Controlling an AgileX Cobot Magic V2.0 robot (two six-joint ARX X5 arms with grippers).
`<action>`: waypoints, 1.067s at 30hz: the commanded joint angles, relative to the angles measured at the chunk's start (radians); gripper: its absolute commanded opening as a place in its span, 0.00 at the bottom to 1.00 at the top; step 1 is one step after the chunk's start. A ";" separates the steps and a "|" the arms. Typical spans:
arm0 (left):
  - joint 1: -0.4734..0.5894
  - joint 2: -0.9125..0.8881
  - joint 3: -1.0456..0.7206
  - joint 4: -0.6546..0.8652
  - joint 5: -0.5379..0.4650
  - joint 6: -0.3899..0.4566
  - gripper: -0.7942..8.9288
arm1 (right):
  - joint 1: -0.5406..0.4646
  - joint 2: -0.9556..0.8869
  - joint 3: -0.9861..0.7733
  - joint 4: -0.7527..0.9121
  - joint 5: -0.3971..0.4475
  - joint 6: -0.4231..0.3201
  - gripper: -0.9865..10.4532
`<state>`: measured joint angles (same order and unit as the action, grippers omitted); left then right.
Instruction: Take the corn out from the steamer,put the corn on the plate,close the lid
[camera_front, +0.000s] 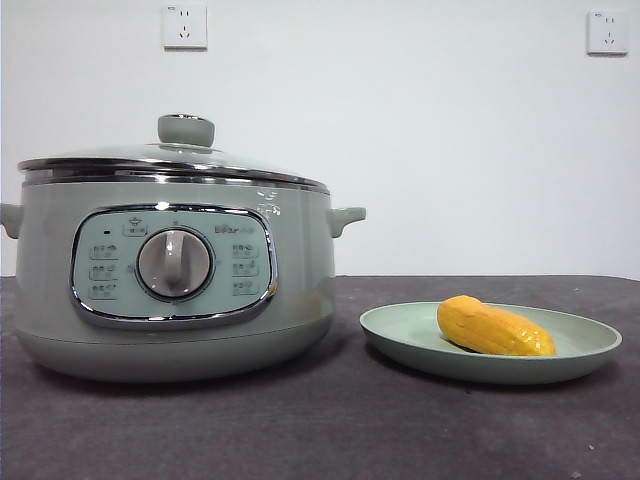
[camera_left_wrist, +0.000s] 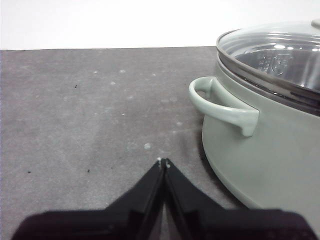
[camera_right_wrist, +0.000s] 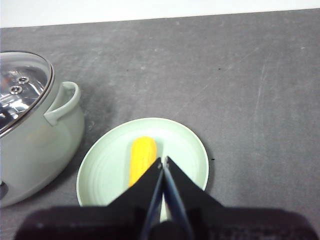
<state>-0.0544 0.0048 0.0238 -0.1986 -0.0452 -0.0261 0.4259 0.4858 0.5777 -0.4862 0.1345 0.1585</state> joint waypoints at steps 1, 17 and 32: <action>0.003 -0.002 -0.016 0.008 -0.004 -0.004 0.08 | 0.001 -0.002 -0.006 0.004 0.003 0.008 0.09; 0.003 -0.002 -0.016 0.008 -0.003 -0.004 0.08 | 0.001 -0.002 -0.006 0.004 0.003 0.008 0.09; 0.003 -0.002 -0.016 0.008 -0.003 -0.004 0.08 | -0.066 -0.153 -0.093 0.103 -0.025 -0.230 0.09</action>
<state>-0.0544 0.0048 0.0238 -0.1982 -0.0456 -0.0265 0.3756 0.3481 0.5182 -0.4122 0.1192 -0.0101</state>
